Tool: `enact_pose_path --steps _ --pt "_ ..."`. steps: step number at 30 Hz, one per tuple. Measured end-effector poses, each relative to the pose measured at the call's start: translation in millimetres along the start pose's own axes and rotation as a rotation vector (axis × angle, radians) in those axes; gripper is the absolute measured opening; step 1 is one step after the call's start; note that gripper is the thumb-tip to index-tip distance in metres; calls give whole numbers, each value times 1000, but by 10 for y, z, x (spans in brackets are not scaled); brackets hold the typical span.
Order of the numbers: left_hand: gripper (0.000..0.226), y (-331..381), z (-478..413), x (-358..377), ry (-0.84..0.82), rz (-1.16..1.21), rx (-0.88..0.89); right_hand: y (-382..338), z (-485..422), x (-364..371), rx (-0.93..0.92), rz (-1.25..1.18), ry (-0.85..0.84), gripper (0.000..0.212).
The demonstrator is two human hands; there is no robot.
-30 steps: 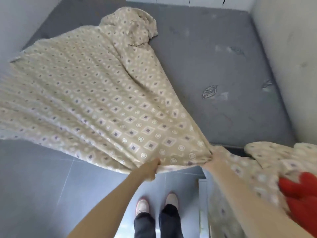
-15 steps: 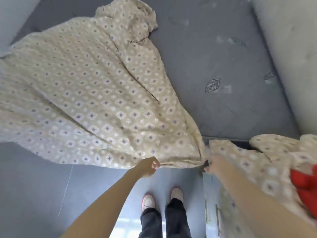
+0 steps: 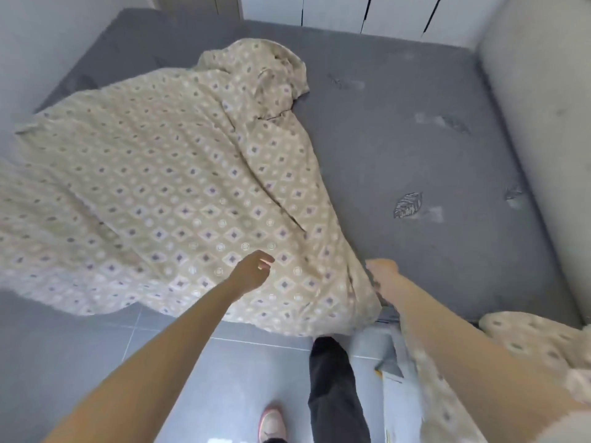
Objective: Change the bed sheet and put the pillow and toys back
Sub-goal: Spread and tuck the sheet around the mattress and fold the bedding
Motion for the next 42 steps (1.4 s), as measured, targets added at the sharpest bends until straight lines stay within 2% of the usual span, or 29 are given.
enact_pose_path --steps 3,5,6,11,17,21,23,26,31,33,38,42 --pt "32 126 -375 -56 8 52 -40 -359 -558 168 -103 196 -87 34" --pt "31 208 -651 -68 21 98 -86 -495 -932 312 -105 323 -131 26" --pt "30 269 -824 -71 30 126 -112 -579 -1109 375 -114 349 -145 23" --pt "32 571 -1494 -7 28 229 -230 -777 -1848 602 -163 424 -219 38" --pt "33 789 -2361 79 52 273 -317 -626 -2746 827 -156 507 -306 31" --pt "33 775 -2684 35 88 315 -359 -571 -3070 1112 -152 423 -380 29" --pt "34 751 -2793 1 103 375 -363 -669 -3150 1270 -213 371 -403 16" --pt "31 677 -2896 -49 139 462 -377 -727 -3157 1545 -187 265 -506 26" --pt "28 578 -2859 -112 131 473 -431 -733 -3115 1753 -33 235 -535 26" --pt "25 558 -2802 -164 141 473 -426 -803 -3102 1778 5 178 -550 37" --pt "25 537 -2658 -254 168 466 -432 -957 -2994 1656 93 -198 -464 41" --pt "26 664 -2480 -254 155 471 -431 -1173 -2910 1229 -6 -254 -234 45"
Point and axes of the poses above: each hand's wrist, its own z-axis away from the middle knuckle, its own x-axis out of the palm, y = z × x, the point moved 8 cm from there along -z, towards the middle knuckle, and after that the axes turned 12 degrees about -x, right-handed, at the moved point
